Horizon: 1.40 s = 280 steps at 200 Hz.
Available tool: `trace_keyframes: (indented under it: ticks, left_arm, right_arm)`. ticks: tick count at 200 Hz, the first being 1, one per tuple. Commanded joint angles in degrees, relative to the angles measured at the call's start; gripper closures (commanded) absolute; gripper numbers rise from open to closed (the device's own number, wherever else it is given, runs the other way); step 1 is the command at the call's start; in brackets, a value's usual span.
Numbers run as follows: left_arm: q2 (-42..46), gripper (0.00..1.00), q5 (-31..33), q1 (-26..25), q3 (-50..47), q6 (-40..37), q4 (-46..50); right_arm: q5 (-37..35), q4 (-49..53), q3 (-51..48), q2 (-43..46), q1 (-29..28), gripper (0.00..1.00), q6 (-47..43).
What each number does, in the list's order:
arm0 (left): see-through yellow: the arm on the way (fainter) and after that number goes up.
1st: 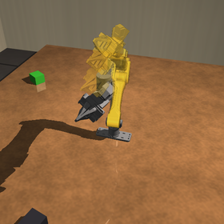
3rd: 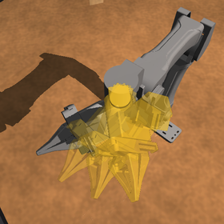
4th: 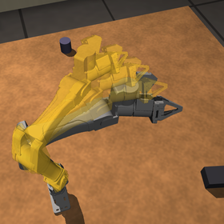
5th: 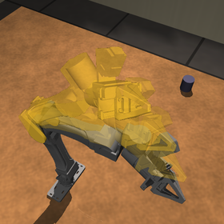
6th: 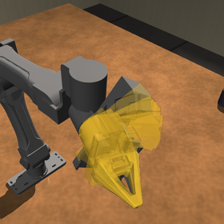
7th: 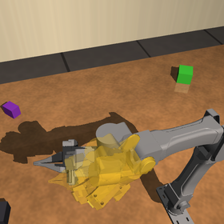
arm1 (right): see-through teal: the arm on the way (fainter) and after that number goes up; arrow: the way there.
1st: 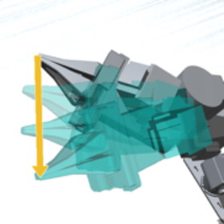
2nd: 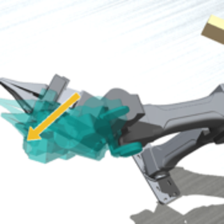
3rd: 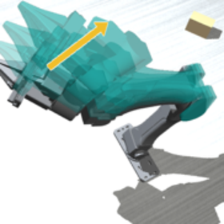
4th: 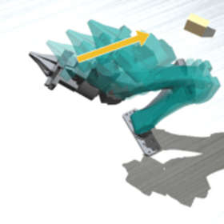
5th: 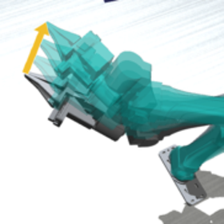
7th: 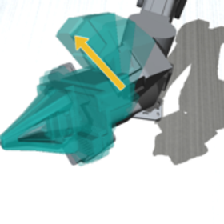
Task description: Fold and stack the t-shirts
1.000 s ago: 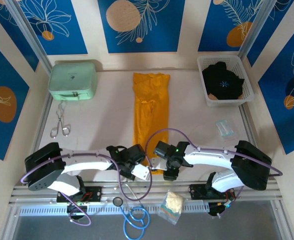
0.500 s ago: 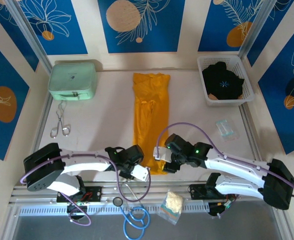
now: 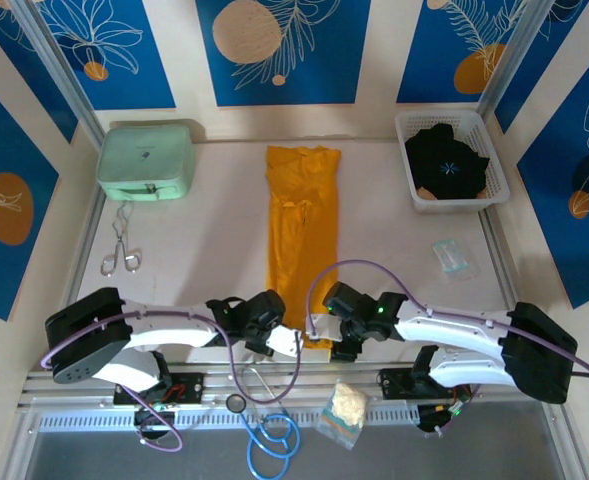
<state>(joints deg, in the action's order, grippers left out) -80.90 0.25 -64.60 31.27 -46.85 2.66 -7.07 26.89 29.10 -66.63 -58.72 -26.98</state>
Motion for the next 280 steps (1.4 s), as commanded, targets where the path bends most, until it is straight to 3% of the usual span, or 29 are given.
trace_keyframes:
  ticks: [1,21,37,95,145,174,227,280]
  left_arm:
    - [-0.07,1.0,6.65,1.75,-1.55,0.36,-3.95]
    - [0.22,1.0,6.91,1.69,-1.73,0.36,-3.85]
    - [0.55,1.0,7.11,1.71,-1.73,0.36,-3.64]
    - [6.61,1.0,8.19,1.7,-1.19,2.14,1.02]
    - [15.39,1.0,8.55,0.47,0.61,6.05,8.44]
    - [16.38,1.0,15.09,0.91,2.47,6.47,7.12]
    - [7.93,1.0,18.34,8.9,10.01,0.24,1.88]
    - [-1.29,1.0,12.68,19.96,19.31,-6.69,-5.54]
  right_arm:
    - [1.3,-3.0,-0.28,-1.31,-0.21,0.33,-1.54]
    - [0.92,-3.25,0.12,-2.88,-0.22,0.37,-1.67]
    - [0.74,-3.02,0.36,-4.44,-0.26,0.45,-1.81]
    - [-1.9,-0.03,0.51,-4.71,-1.99,1.0,-2.11]
    - [-3.77,6.33,2.47,9.98,-2.53,1.0,-2.52]
    - [-7.34,4.72,4.8,13.89,1.82,1.0,-2.95]
    - [-13.56,-2.99,11.36,5.17,12.47,1.0,-4.79]
    - [-14.79,-10.92,17.46,-5.61,22.25,1.0,-5.32]
